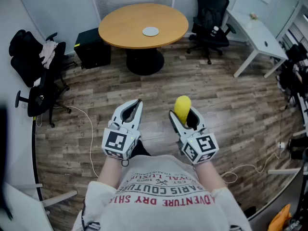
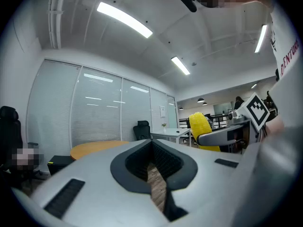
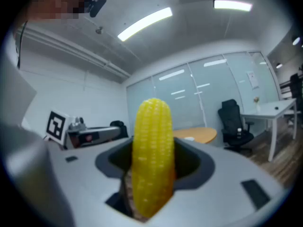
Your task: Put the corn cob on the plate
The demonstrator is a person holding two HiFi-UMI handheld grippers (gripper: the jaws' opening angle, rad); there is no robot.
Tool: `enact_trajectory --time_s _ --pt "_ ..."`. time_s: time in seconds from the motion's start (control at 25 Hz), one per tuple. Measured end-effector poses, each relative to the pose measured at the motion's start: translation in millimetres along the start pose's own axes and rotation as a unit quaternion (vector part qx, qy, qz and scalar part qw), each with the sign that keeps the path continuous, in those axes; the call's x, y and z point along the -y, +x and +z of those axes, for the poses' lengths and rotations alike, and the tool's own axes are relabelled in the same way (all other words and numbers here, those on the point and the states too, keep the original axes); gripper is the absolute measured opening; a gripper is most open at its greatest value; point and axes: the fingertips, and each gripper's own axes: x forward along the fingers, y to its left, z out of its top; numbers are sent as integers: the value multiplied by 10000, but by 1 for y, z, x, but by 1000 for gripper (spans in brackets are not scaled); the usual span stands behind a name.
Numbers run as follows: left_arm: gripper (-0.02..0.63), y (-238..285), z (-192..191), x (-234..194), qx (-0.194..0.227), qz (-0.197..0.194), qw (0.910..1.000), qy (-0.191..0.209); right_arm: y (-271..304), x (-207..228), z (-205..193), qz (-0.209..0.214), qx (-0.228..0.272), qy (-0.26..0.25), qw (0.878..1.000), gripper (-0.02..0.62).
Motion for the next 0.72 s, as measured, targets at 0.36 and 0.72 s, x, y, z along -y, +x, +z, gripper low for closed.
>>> enact_trajectory --time_s 0.36,0.72 --pt "32 2 -7 1 -21 -137 9999 93 2 2 -3 9 -47 -13 10000 268" --pt "32 0 -16 -2 -117 -144 9998 -4 4 5 -14 -80 -173 314 9993 268"
